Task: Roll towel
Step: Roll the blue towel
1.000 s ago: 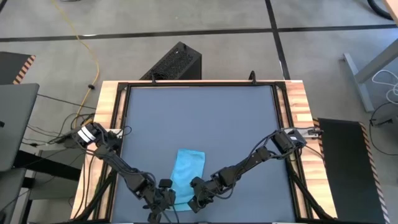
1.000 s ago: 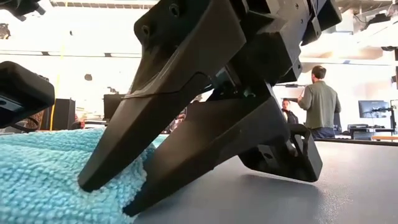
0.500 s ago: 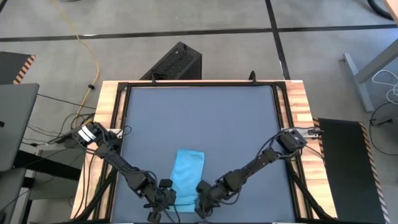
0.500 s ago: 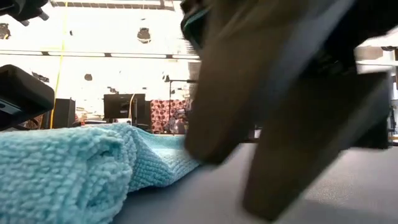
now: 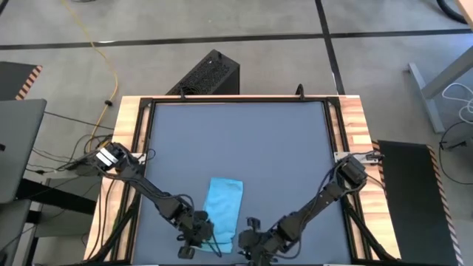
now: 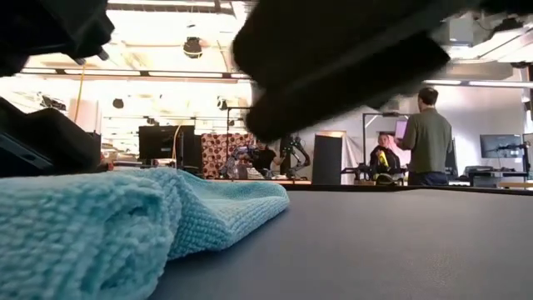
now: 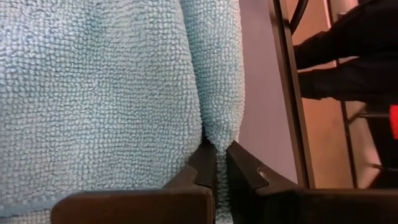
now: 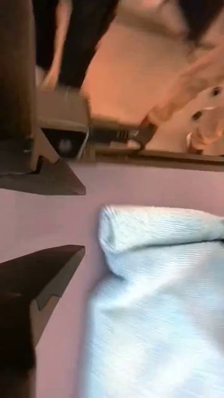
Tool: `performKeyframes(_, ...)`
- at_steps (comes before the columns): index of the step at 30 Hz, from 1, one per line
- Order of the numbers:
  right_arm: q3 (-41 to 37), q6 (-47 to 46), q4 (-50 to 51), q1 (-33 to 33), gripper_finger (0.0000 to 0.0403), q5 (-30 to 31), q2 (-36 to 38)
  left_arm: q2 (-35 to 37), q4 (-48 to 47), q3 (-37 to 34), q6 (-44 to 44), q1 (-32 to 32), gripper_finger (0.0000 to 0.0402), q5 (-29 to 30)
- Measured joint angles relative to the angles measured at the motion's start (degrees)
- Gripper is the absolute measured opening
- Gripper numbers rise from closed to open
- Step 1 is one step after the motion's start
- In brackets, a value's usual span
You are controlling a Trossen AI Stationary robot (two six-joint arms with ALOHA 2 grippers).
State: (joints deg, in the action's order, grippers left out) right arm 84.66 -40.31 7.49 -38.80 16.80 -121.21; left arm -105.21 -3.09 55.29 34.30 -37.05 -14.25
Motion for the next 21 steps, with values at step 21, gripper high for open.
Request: performKeyframes(21,0.0,43.9,-0.7,2.2,0.0143,-4.0,0.0,0.0,-0.1,0.0,-2.1,5.2,0.0,-5.1)
